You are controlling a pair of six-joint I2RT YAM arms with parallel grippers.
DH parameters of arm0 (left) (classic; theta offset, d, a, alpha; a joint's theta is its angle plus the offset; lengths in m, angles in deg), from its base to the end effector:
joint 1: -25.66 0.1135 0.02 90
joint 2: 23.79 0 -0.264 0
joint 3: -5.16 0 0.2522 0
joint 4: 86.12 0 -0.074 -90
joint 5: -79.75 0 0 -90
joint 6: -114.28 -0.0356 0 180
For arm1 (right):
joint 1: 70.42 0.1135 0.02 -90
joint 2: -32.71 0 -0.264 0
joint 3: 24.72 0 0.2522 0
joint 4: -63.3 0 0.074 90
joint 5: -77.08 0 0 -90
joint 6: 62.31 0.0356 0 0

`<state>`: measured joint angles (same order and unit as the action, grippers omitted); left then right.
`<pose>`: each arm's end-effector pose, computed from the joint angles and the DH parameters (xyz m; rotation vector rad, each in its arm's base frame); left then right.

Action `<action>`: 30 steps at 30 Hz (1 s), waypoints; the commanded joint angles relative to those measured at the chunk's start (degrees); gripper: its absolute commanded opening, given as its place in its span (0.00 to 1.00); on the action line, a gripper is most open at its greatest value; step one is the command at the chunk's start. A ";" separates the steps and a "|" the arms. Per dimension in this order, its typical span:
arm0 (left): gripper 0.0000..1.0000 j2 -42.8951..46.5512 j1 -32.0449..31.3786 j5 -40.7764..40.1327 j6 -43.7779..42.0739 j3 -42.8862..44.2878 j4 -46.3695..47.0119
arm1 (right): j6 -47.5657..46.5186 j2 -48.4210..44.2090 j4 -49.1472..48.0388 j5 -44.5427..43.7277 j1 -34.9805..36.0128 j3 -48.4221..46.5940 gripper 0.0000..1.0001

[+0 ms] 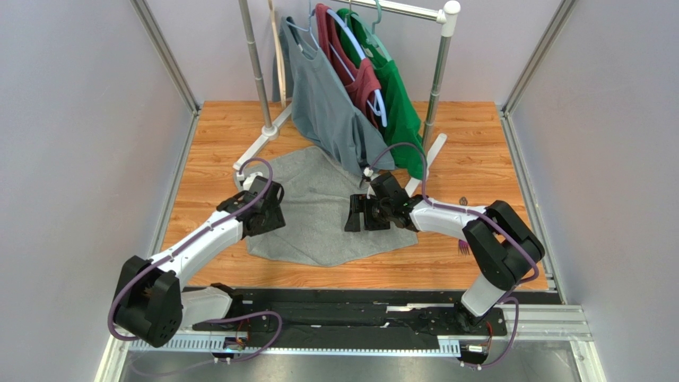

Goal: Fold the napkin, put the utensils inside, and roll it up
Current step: Flatten out the napkin at the center of the board.

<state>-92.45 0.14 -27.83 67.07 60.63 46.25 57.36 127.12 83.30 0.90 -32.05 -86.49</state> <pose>0.2051 -0.0860 0.2076 -0.4848 2.5083 -0.0464 0.2445 0.2044 0.1544 -0.3068 2.6134 0.7614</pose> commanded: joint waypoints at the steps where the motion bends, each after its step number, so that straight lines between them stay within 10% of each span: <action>1: 0.61 -1.81 -0.06 -0.79 2.56 -2.34 2.92 | -0.58 0.34 3.17 -0.73 -0.14 1.51 0.75; 19: 0.64 -6.83 0.20 -5.62 5.38 -4.89 7.50 | 0.04 -0.19 3.16 -0.11 -0.14 1.16 0.75; 30: 0.50 -4.02 0.21 -3.42 5.55 -6.91 6.45 | 0.39 -0.28 2.99 0.06 -0.14 0.99 0.75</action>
<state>-98.88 0.19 -31.66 71.74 55.08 52.65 57.63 127.10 83.24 1.21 -32.05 -86.47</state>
